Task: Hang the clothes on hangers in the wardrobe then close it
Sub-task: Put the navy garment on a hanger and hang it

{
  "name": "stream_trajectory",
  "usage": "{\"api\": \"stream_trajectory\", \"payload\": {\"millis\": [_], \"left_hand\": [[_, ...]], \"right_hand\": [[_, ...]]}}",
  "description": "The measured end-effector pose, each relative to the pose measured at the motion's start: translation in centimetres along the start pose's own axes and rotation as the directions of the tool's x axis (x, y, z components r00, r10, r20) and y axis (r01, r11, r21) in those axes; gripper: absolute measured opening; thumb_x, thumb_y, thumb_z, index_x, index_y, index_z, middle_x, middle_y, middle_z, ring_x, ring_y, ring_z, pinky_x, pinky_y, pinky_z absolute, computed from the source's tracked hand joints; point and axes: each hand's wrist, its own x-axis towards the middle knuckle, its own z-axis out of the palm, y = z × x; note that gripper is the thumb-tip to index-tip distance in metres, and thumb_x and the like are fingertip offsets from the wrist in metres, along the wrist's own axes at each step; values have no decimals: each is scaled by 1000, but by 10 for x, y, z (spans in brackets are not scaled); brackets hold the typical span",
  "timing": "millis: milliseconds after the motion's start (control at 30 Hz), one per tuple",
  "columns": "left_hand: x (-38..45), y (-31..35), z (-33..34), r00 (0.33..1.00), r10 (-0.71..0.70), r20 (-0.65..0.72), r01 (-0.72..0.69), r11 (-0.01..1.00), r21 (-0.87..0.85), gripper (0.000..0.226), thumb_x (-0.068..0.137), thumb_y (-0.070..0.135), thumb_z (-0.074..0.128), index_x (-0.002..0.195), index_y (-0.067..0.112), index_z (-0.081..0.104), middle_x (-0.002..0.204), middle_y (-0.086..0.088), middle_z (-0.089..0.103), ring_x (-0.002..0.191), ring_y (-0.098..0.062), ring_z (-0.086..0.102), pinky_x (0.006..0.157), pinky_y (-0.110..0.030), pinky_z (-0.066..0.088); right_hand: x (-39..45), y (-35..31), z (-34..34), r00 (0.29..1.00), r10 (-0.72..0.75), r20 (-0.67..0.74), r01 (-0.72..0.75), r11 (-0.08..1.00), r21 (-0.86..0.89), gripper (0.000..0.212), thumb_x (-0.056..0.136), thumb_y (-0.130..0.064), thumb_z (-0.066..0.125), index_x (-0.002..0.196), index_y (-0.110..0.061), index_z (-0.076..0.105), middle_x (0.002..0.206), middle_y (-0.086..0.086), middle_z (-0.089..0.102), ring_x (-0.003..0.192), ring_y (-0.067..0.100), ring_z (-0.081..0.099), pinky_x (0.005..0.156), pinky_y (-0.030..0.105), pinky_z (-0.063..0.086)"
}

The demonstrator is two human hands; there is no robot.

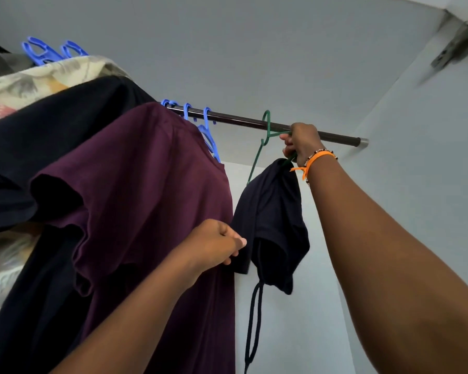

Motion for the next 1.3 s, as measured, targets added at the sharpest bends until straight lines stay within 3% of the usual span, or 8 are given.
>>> {"api": "stream_trajectory", "payload": {"millis": [233,400,533,667,800,900,1167,1300], "left_hand": [[3,-5,-16,998,-32,-52,30,999,-37,11,88,23,65,98,18,65,101,0,66,88,-10,59,85,-24,48],[0,0,-19,995,30,-94,-32,999,-18,56,88,25,65,139,25,43,133,5,43,115,-12,50,94,-20,41],[-12,-3,-27,988,37,-148,-36,999,7,73,86,20,66,148,27,27,148,3,28,133,-16,37,110,-30,33],[-38,-3,-34,990,17,-138,-20,1000,-20,68,90,16,61,148,22,27,148,3,35,134,-14,37,101,-16,30],[-74,3,-43,998,-55,-16,53,994,-99,64,95,14,53,150,24,21,153,2,27,135,-11,31,86,-11,29],[-107,3,-53,995,-92,40,96,987,-126,61,96,19,51,149,30,22,153,4,28,135,-14,34,94,-19,29],[-209,6,-79,981,-189,47,194,927,-320,45,96,14,53,138,24,41,125,3,53,116,-14,51,106,-34,40],[-252,12,-98,968,-249,17,232,875,-425,36,94,12,54,129,21,49,101,7,59,102,-13,58,95,-32,47]], "right_hand": [[-8,-6,33,985,106,139,-112,993,41,20,98,-8,30,90,-8,48,66,4,47,26,6,21,53,20,34],[-34,-24,69,942,168,289,-184,982,29,18,95,-7,31,82,-7,44,65,4,46,34,8,40,61,25,45],[-57,-17,88,935,66,349,-84,996,37,21,97,-31,44,90,-13,51,97,4,53,73,11,53,74,25,44],[-88,30,87,966,36,255,-42,999,18,73,78,-67,41,129,-16,52,132,7,54,124,28,48,109,45,34],[-156,65,76,980,77,183,-92,993,71,59,85,-42,52,136,-13,45,140,8,48,127,25,47,108,46,38],[-210,72,61,979,162,124,-159,987,-31,42,96,-24,49,137,-15,45,138,4,48,124,20,48,107,40,39],[-357,29,46,913,385,136,-387,922,-13,17,96,-14,46,107,-13,60,102,0,60,99,17,56,89,30,48],[-412,-11,49,887,425,181,-436,900,25,17,94,-11,46,100,-14,62,95,1,62,91,15,56,85,27,48]]}}
